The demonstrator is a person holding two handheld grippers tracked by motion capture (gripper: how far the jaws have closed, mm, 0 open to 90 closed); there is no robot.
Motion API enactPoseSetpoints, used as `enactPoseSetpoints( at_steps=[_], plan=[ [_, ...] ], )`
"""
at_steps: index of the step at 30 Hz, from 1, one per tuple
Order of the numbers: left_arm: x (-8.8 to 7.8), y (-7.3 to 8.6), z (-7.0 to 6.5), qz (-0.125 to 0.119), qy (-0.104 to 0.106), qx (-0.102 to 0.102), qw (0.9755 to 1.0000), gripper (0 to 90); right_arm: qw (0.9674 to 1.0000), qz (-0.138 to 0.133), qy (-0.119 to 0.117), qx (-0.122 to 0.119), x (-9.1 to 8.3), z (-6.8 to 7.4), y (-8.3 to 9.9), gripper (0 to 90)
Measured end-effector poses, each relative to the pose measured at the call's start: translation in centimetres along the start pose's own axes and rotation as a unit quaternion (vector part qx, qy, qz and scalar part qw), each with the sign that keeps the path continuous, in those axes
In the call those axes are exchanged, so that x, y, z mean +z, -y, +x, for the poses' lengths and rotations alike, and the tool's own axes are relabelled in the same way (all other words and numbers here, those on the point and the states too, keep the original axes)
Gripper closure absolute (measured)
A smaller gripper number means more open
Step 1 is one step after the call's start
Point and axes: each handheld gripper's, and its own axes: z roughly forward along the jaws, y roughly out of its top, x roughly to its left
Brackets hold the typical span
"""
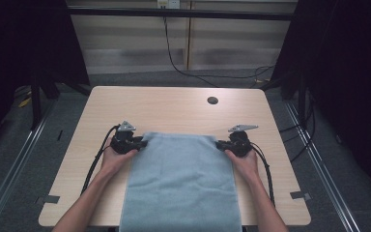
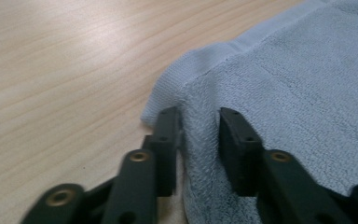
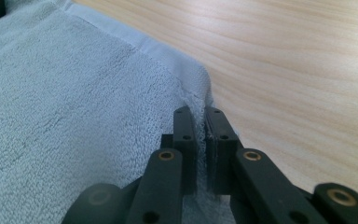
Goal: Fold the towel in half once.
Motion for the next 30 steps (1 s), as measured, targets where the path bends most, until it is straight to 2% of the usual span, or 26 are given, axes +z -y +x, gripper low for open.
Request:
enactPoseSetpoints(
  at_steps=[1,4,8,10,12,15,17,23,25,30],
  plan=[
    [0.0,0.1,0.0,-0.002,0.006,-0.007,1.0,75.8,1.0,0.002,0.001,-0.001,0.0,0.1,0.0,84.6],
    [-0.2,0.3,0.2,-0.003,0.018,-0.017,0.9997,81.6,1.0,0.001,-0.001,0.005,-0.1,0.0,0.0,84.7],
    [-0.4,0.5,0.2,-0.006,0.03,-0.024,0.9992,82.9,0.9999,-0.009,-0.008,0.01,-0.5,0.1,-0.2,84.9],
    [-0.6,0.5,0.2,-0.006,0.036,-0.024,0.9991,83.8,0.9996,-0.026,-0.012,0.007,-1.0,0.2,-0.3,85.1],
    [-1.1,0.5,0.2,-0.016,0.05,-0.033,0.9981,84.1,0.9992,-0.034,-0.018,0.012,-1.6,0.2,-0.4,85.2],
    [-2.0,0.2,-0.2,-0.021,0.06,-0.039,0.9972,84.1,0.9983,-0.048,-0.028,0.018,-2.5,0.2,-0.6,85.2],
    [-2.9,0.0,-0.7,-0.035,0.07,-0.036,0.9963,84.3,0.9975,-0.057,-0.035,0.021,-3.1,0.5,-1.0,85.3],
    [-5.5,-1.4,-0.7,-0.086,0.08,-0.033,0.9925,84.3,0.9963,-0.07,-0.046,0.017,-4.2,0.9,-1.9,85.3],
    [-6.2,-2.1,-0.4,-0.091,0.071,-0.032,0.9927,84.3,0.995,-0.082,-0.052,0.022,-4.8,0.8,-2.5,85.3],
    [-8.4,-4.9,0.0,-0.124,0.063,-0.023,0.99,84.6,0.9919,-0.114,-0.054,0.011,-6.7,1.1,-5.2,85.4]
  ],
)
